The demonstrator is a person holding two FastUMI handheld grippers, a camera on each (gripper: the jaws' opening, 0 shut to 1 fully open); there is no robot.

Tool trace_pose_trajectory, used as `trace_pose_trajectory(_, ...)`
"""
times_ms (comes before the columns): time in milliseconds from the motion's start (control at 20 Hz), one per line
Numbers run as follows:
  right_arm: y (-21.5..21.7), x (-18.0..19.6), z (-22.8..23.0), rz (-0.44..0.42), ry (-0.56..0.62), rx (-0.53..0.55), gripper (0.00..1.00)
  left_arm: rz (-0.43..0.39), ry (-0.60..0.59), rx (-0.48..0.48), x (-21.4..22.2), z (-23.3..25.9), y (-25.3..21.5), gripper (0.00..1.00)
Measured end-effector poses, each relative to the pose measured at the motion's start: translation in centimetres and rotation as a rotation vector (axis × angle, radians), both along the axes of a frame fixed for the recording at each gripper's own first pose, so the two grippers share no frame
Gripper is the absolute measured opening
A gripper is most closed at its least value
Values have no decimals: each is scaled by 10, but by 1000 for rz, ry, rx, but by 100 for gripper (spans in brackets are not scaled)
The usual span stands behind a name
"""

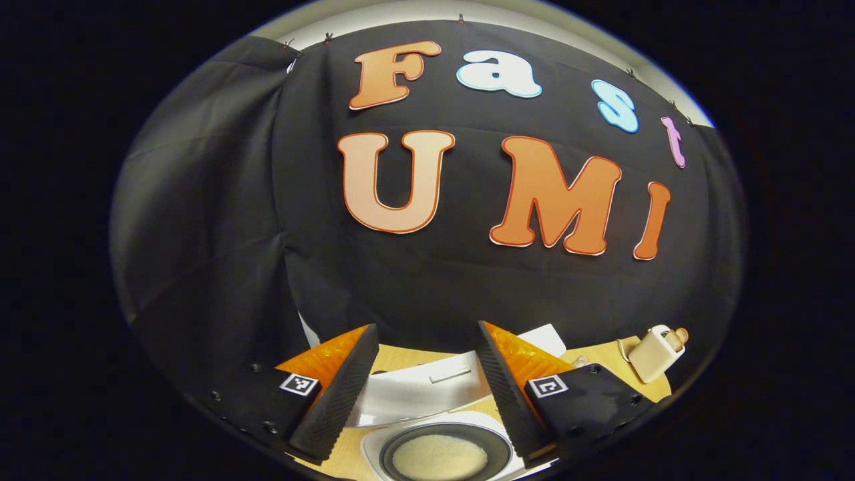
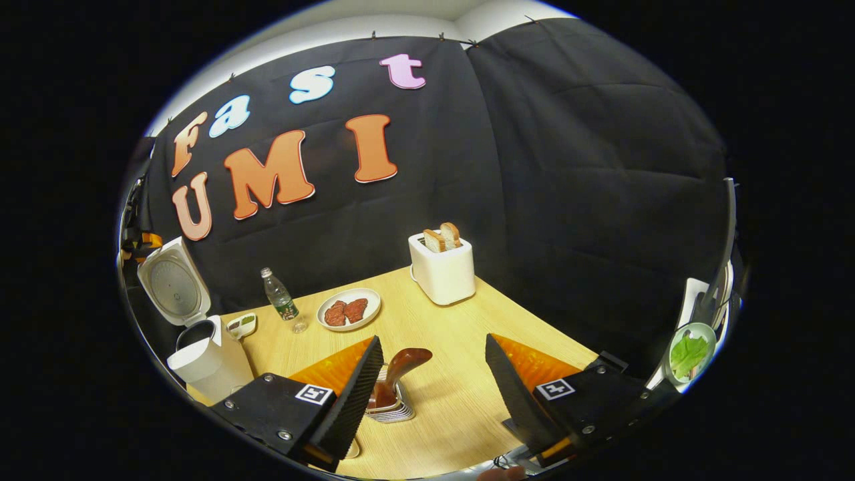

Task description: Close the left gripper, press the button to open the rice cooker; take a wooden spoon from the chopstick holder with the right hand, scoop a spoonful of rice and pour it into the rice cooker, then put the wooden spoon back into the chopstick holder.

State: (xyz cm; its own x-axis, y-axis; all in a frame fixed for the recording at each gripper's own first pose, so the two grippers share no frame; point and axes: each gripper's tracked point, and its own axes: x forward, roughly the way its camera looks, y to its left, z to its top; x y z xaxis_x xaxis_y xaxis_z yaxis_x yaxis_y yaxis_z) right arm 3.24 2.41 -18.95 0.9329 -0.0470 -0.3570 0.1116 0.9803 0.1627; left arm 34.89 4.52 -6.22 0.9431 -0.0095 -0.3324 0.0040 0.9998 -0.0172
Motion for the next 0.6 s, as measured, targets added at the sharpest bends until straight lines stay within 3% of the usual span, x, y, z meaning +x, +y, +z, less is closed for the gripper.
trace_pose_trajectory(300,18,-10,12,56,-17,19,95,-71,39,-36,-61,-22,-27,100)
trace_pose_trajectory(600,37,-21,14,121,-18,34,95,-146,151,-21,-133,-82,-53,100)
